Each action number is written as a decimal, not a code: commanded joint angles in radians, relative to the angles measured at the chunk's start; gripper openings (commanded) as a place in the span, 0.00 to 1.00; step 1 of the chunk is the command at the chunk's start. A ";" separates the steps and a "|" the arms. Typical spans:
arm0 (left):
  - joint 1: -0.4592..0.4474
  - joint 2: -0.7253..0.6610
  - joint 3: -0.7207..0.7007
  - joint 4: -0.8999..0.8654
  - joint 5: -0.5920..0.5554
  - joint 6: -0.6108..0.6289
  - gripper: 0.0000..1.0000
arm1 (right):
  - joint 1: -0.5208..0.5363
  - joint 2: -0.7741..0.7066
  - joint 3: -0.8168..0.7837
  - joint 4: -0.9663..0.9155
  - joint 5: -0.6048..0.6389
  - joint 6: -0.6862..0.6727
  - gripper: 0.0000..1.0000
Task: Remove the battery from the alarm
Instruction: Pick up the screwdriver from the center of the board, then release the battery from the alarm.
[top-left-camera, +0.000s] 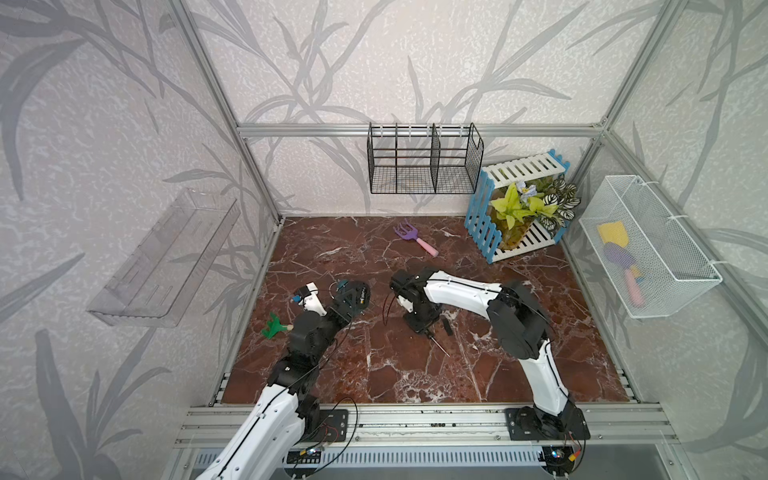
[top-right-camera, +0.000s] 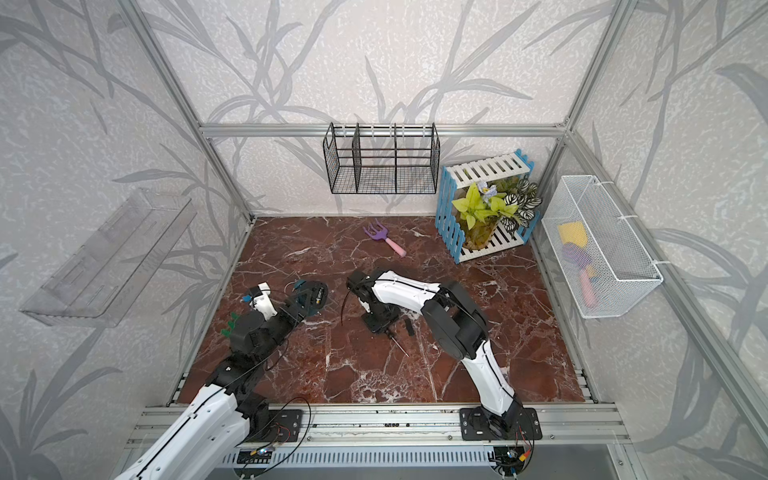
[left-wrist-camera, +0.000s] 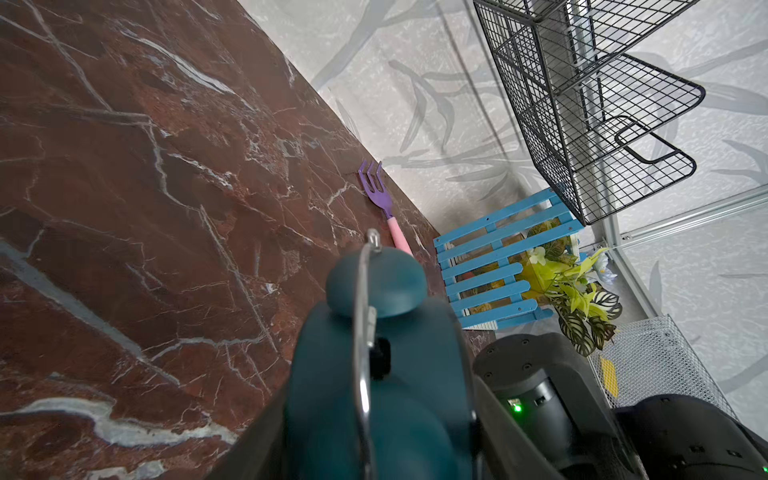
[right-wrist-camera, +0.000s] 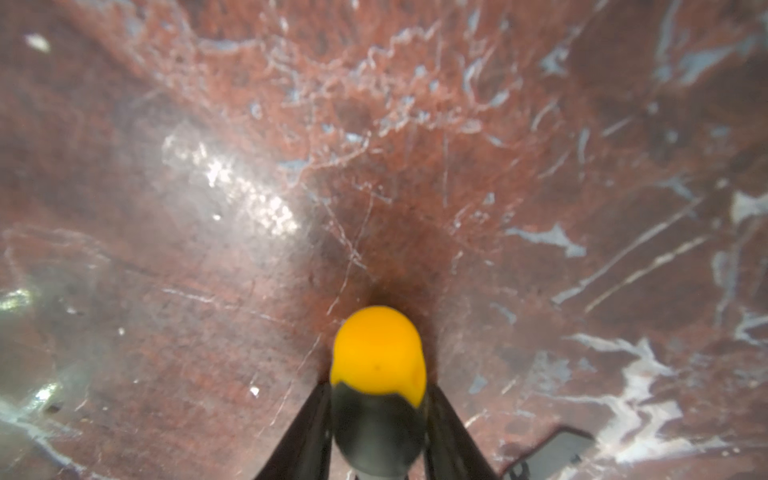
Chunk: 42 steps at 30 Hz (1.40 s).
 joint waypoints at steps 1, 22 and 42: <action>0.007 -0.004 0.022 0.046 0.000 0.024 0.22 | -0.011 0.063 0.053 -0.071 0.029 -0.032 0.39; -0.059 0.233 0.085 0.498 0.156 -0.184 0.21 | -0.226 -1.021 -0.518 0.742 0.013 0.161 0.00; -0.407 0.549 0.356 0.693 -0.223 -0.067 0.18 | -0.252 -1.185 -0.939 1.829 0.066 0.700 0.00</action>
